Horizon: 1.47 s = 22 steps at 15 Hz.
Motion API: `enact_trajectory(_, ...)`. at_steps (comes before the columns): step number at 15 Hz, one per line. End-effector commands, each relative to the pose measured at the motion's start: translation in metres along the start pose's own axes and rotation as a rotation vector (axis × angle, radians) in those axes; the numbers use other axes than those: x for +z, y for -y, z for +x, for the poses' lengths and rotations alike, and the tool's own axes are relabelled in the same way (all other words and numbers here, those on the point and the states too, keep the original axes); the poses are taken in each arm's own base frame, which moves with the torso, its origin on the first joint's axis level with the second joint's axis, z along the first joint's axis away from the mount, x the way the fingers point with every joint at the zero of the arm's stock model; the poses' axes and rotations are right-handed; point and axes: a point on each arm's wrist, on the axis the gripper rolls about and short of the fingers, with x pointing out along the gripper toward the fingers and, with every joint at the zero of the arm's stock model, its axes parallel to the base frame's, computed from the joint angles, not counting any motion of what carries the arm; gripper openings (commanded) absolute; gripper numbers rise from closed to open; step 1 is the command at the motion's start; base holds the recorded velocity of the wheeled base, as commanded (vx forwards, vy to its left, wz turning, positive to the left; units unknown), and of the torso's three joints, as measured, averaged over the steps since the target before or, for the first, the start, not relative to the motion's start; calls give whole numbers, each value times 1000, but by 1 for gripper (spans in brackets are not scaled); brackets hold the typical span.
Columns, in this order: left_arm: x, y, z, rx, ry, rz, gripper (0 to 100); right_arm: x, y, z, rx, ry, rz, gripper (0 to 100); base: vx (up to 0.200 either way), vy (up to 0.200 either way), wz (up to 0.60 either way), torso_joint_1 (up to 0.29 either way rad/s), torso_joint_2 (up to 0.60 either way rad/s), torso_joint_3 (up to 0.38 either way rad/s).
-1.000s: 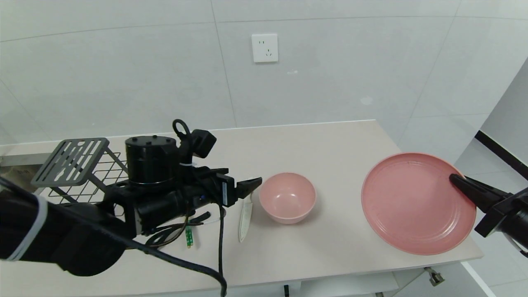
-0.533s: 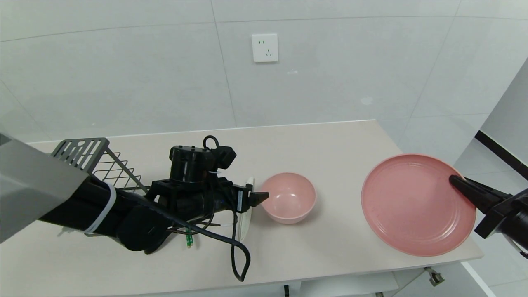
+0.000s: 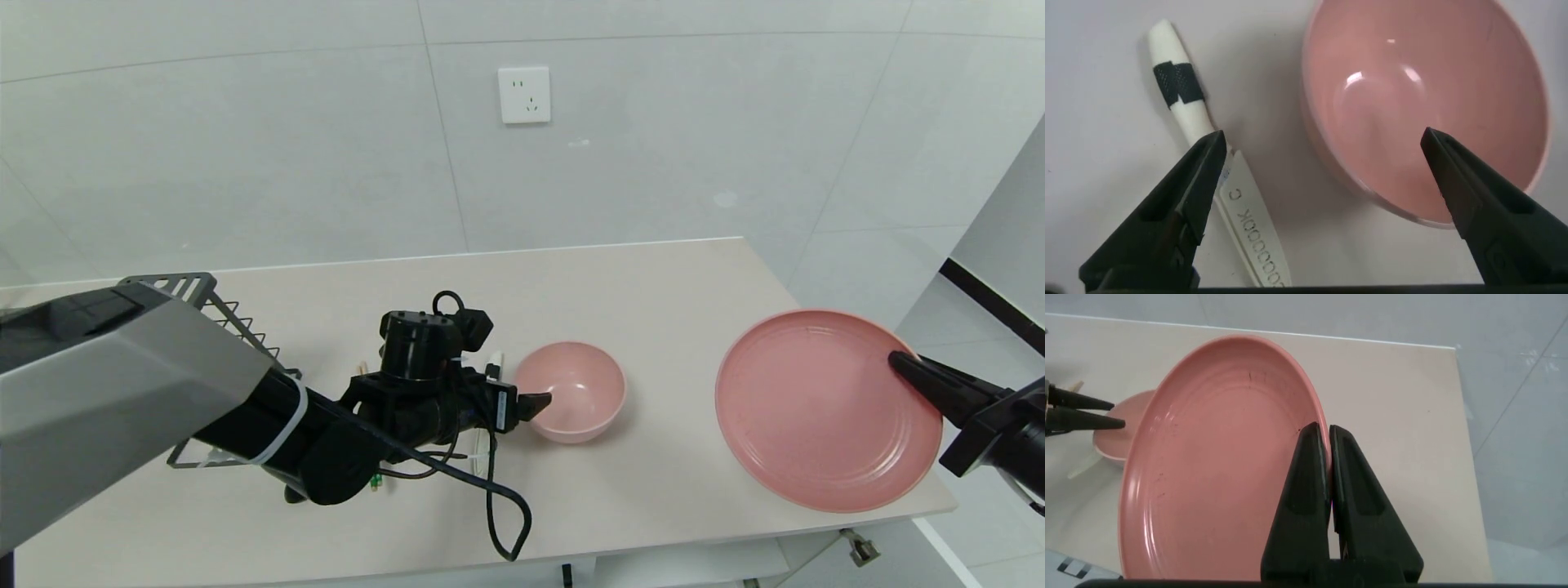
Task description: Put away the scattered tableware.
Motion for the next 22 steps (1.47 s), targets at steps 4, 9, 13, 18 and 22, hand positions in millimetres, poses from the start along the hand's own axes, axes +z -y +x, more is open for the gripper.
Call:
enact_trajectory(4,-9,3,8,-9,-28,5,100,-1,0,1,1,-6,-1,0,0,0,0,0,0,0)
enact_trajectory(9,-13,9,19,-24,-42,12,100,-2,0,1,1,-10,1,0,0,0,0,0,0,0)
enact_trajectory(13,-12,9,21,-24,-35,-15,0,-2,0,1,3,-10,1,0,0,0,0,0,0,0)
enact_trajectory(18,25,16,3,-65,201,26,0,-2,0,2,3,-8,0,0,0,0,0,0,0,0)
enact_trajectory(22,46,19,-12,-87,380,75,0,-1,0,1,1,-6,-7,0,0,0,0,0,0,0)
